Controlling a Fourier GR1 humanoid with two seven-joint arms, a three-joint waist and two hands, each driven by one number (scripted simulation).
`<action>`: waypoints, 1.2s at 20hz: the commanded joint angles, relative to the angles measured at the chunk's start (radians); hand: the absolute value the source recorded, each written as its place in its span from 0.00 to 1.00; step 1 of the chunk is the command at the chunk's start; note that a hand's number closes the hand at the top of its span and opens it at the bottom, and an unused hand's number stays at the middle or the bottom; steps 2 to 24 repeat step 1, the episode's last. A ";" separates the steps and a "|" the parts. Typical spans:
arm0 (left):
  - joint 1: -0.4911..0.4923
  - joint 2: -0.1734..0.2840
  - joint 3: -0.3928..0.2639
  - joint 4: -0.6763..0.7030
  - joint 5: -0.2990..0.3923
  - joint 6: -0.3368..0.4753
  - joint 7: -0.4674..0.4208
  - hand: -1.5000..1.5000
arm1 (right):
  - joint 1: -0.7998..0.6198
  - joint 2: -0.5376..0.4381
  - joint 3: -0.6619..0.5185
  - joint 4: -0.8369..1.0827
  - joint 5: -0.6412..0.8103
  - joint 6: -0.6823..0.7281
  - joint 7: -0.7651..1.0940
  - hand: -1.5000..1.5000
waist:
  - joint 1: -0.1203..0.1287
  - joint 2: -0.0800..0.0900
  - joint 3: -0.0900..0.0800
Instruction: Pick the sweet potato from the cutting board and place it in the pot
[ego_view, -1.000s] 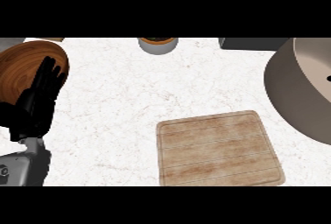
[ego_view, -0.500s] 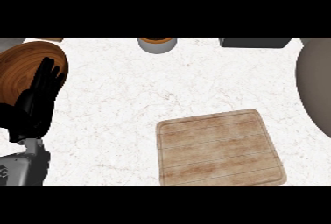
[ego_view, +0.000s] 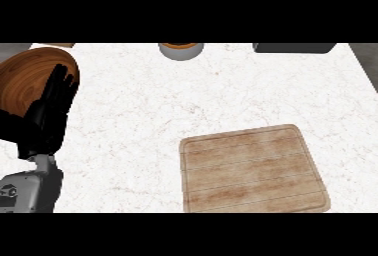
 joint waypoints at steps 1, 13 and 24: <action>0.012 0.001 0.008 -0.046 0.003 0.009 0.033 0.50 | 0.022 -0.059 0.005 0.079 -0.023 0.050 -0.061 0.00 | 0.000 0.000 0.007; 0.012 0.001 0.008 -0.046 0.003 0.009 0.033 0.50 | 0.022 -0.059 0.005 0.079 -0.023 0.050 -0.061 0.00 | 0.000 0.000 0.007; 0.012 0.001 0.008 -0.046 0.003 0.009 0.033 0.50 | 0.022 -0.059 0.005 0.079 -0.023 0.050 -0.061 0.00 | 0.000 0.000 0.007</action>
